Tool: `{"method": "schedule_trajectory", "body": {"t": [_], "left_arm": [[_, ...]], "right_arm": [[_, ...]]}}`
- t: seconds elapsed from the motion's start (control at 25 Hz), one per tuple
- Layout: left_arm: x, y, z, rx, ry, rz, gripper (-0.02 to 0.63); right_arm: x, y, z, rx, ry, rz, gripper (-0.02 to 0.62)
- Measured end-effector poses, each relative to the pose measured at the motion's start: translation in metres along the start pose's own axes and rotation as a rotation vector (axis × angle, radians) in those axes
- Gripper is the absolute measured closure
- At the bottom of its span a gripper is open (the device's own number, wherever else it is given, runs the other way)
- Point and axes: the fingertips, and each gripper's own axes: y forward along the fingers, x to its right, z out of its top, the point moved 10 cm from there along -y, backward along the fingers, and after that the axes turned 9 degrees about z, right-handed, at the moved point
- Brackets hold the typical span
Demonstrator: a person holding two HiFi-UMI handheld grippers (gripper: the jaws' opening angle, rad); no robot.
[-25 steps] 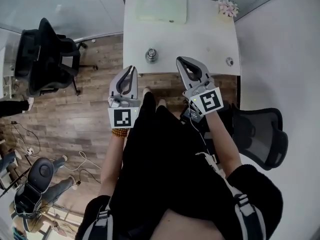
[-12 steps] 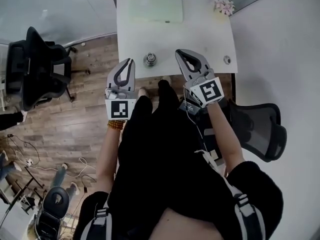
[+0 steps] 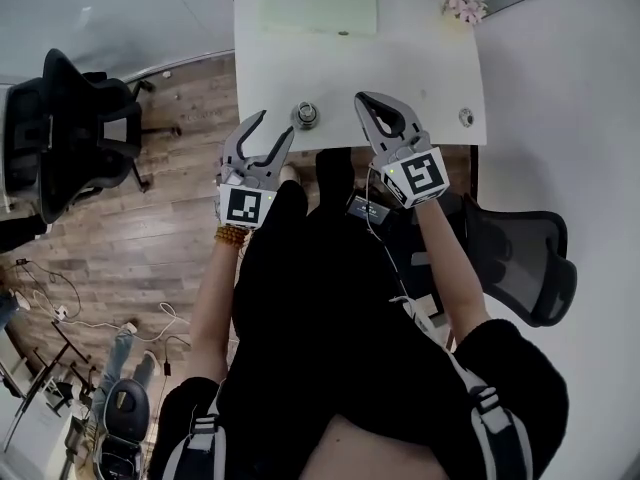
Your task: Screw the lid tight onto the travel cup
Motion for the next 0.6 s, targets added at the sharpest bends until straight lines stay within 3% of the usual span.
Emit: {"method": "schedule_trajectory", "body": {"t": [0.16, 0.32, 0.6], "left_arm": [[0.011, 0.010, -0.046, -0.095, -0.063, -0.064, 0.333], [0.025, 0.023, -0.094, -0.159, -0.069, -0.106, 0.247], [0.053, 0.051, -0.161, -0.284, -0.093, -0.154, 0.220]], "right_arm": [[0.005, 0.004, -0.007, -0.012, 0.008, 0.006, 0.595], [0.009, 0.004, -0.013, -0.026, 0.011, 0.012, 0.595], [0.014, -0.006, -0.022, -0.065, 0.006, 0.019, 0.595]]}}
